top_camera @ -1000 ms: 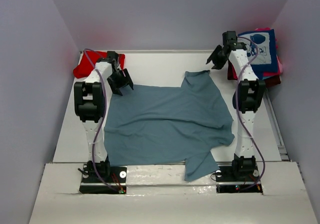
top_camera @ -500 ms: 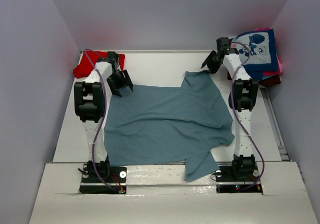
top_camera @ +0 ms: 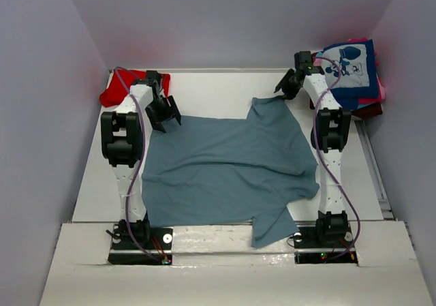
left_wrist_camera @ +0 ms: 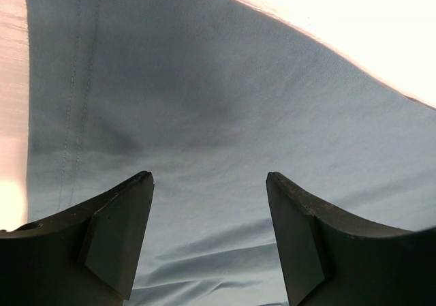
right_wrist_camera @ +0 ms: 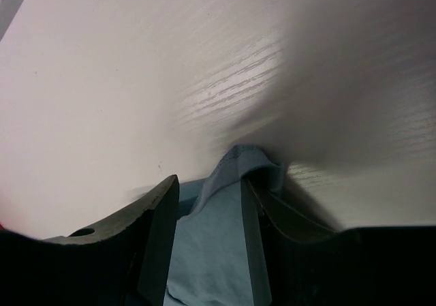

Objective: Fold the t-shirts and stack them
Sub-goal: Grap the side of the flattened tshirt furthest away from the robot with both arms

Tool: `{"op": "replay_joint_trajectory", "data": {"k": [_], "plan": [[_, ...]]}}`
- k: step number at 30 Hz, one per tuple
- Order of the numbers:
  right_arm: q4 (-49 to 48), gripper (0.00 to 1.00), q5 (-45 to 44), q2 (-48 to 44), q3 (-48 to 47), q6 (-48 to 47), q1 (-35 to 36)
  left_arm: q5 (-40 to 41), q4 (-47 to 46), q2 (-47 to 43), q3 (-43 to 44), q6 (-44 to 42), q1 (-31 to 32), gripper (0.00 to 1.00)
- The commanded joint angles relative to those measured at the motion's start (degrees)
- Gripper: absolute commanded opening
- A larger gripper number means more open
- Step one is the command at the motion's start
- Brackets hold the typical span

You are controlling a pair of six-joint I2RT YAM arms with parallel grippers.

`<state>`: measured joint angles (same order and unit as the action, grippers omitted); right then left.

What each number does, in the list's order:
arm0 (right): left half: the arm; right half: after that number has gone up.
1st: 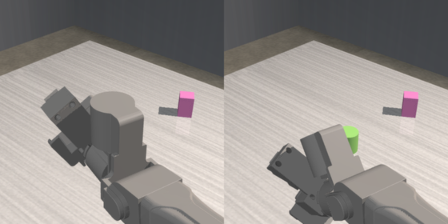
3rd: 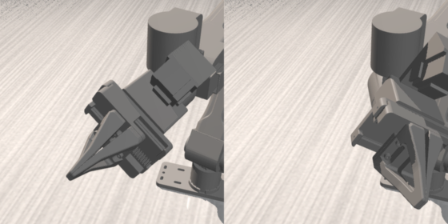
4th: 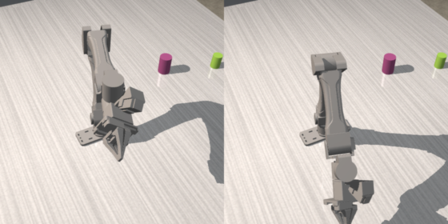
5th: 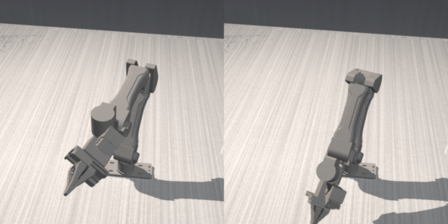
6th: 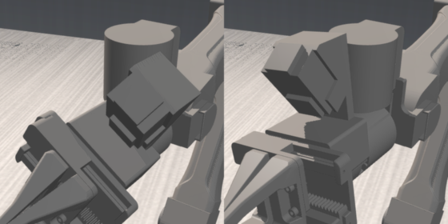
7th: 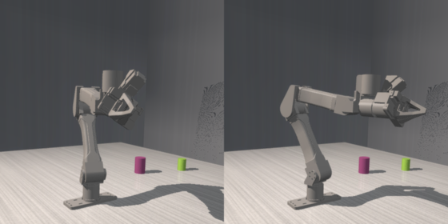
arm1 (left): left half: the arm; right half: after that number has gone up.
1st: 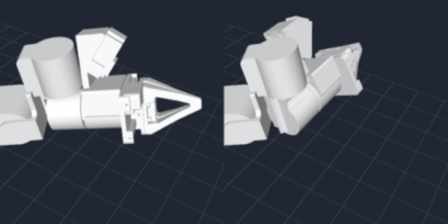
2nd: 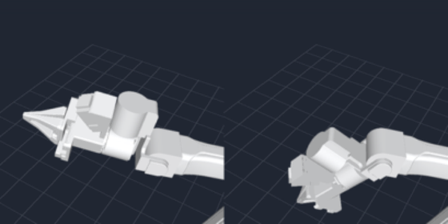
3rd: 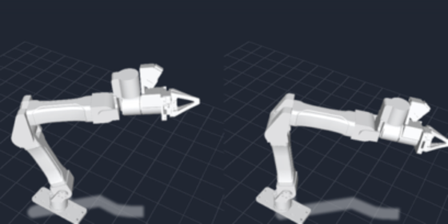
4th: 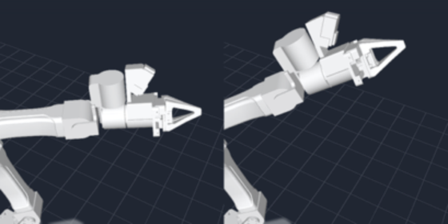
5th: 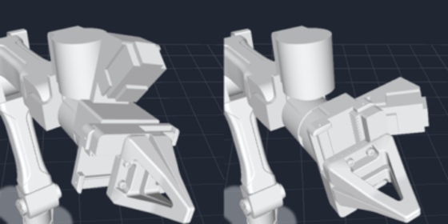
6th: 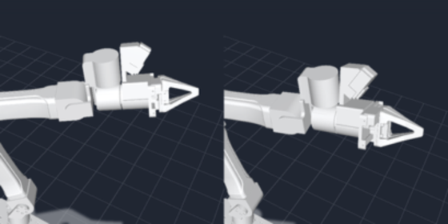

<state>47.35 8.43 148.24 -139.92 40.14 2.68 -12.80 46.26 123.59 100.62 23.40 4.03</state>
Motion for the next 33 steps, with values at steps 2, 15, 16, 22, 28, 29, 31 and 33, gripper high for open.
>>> {"op": "replay_joint_trajectory", "data": {"k": [2,15,16,22,28,29,31,33], "plan": [[-1.03,0.46,-1.04,1.43,-2.03,0.03,-0.13,0.49,2.08,-0.98,2.3,-1.07,-0.17,0.78],[-0.16,0.17,0.79,0.99,-2.29,-2.17,-0.13,-0.3,1.64,-0.63,2.57,-0.81,-0.17,0.78],[-0.24,0.16,1.32,0.91,-2.29,-2.43,-0.13,-0.39,1.47,-0.81,2.3,-0.9,-0.17,0.78],[-0.07,0.14,6.25,-1.37,-2.38,-5.33,-0.13,1.45,0.33,-0.98,1.77,-0.11,-1.3,0.78],[0.28,0.14,6.34,-6.12,2.02,-7.18,-0.13,8.65,2.51,2.43,8.0,0.25,-1.92,0.79],[0.63,0.14,6.43,-6.21,2.1,-7.44,-0.13,9.97,3.48,3.23,9.49,0.33,-2.62,0.79],[1.77,0.13,6.6,-6.56,2.1,-7.97,-0.13,11.91,5.15,5.59,13.98,0.42,-3.15,0.79],[2.13,0.13,6.69,-6.91,2.37,-8.41,-0.13,12.27,6.21,7.53,18.7,-0.02,-3.77,0.79]]}}
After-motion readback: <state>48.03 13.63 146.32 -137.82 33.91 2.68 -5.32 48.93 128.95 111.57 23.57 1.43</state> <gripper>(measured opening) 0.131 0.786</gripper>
